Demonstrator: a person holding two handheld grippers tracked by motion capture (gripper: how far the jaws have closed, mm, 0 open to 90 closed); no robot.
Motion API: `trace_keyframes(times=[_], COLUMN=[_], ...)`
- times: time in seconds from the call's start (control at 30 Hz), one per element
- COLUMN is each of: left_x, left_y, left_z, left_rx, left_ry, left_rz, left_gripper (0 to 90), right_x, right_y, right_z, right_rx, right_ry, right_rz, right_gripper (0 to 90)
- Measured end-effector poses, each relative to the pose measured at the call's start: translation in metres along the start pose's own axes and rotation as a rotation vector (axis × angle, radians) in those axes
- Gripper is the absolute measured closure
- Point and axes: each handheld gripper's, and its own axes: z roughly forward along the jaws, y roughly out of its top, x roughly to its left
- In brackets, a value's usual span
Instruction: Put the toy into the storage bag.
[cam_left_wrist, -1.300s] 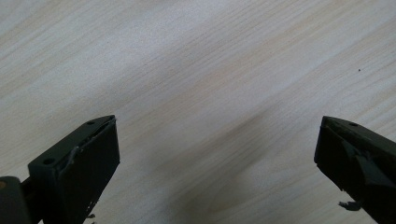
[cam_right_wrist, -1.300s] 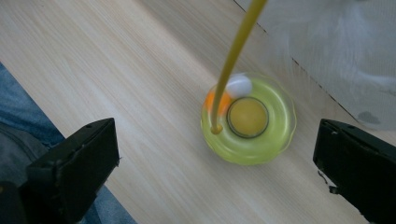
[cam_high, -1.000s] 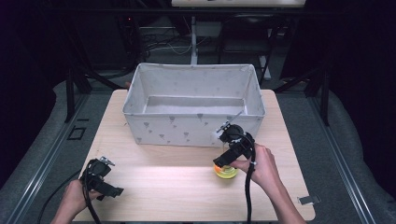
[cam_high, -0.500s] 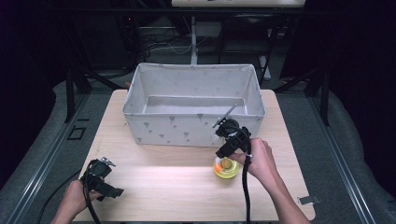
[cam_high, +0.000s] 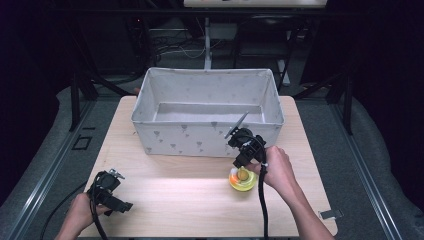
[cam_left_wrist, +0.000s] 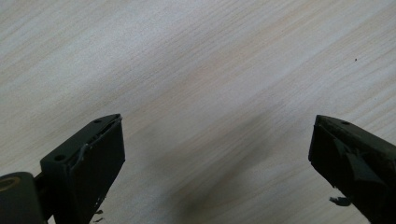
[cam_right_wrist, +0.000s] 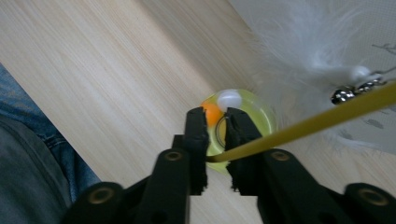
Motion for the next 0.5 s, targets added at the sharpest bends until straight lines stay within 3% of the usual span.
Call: trace_keyframes(times=[0.5], left_x=[-0.0003], left_y=[-0.0002], left_z=[0.0013], left_rx=[0.008], left_ry=[0.003], left_rz=[0.004], left_gripper=[4.5], right_x=[-0.0017], right_y=[0.0055], right_z=[-0.0009], right_rx=[0.087], right_ry=[0.011], right_rz=[-0.036], right_gripper=[88.0])
